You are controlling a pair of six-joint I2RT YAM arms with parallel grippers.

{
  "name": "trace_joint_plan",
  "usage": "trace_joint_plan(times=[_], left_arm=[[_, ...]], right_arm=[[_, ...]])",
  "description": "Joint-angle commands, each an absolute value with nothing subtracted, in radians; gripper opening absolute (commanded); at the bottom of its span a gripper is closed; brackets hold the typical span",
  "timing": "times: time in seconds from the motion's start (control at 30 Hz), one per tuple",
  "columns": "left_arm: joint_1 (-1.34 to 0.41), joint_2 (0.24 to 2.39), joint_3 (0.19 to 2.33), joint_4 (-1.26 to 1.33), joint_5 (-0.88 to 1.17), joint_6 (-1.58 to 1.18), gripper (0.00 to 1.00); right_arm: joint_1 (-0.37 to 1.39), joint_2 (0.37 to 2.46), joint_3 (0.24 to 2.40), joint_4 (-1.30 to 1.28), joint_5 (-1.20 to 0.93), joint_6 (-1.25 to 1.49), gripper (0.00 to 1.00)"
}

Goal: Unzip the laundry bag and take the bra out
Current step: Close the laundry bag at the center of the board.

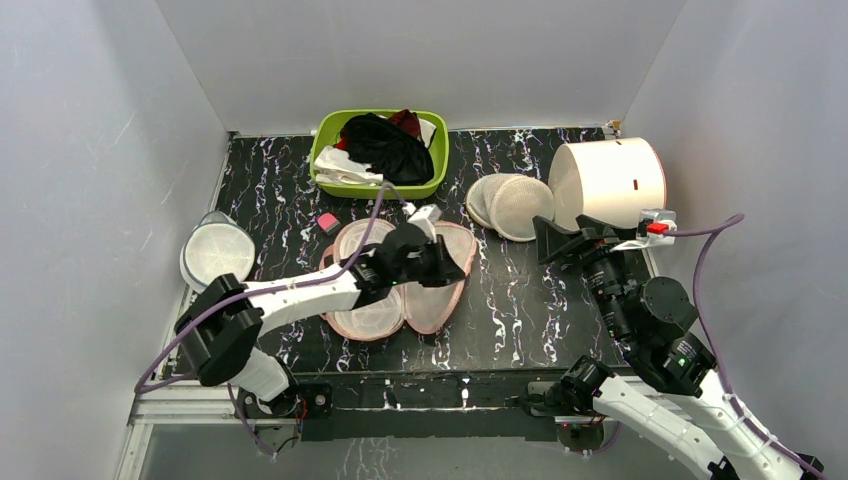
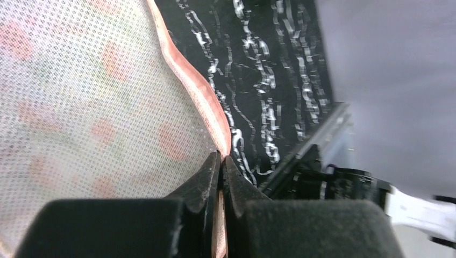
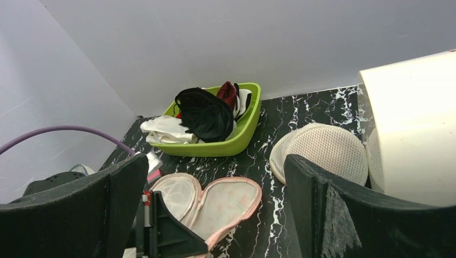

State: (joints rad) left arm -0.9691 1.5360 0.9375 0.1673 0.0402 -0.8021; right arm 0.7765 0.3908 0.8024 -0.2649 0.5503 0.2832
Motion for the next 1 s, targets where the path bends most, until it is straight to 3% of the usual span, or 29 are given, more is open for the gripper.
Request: trace_joint_plan(times=[0.0, 0.4, 0.7, 0.97], left_arm=[[-0.913, 1.425, 0.8, 0.523, 0.317, -0.936, 0.0], [-0.913, 1.477, 0.826, 0.781, 0.488, -1.025, 0.0], [-0.885, 1.231, 0.627, 0.516, 0.233, -0.973, 0.0], [-0.833, 0.986, 0.365, 0.342, 0.037, -1.103, 0.0]], right_arm=[[0.773, 0.415, 0.841, -0.216, 0.523, 0.294, 0.98], [0.773, 0.452, 0.844, -0.187, 0.492, 0.321, 0.98], [0.772, 0.459, 0.837, -0.182, 0.492, 0.322, 0.98], [0.773, 0.485, 0.828, -0.154, 0.474, 0.322, 0.98]])
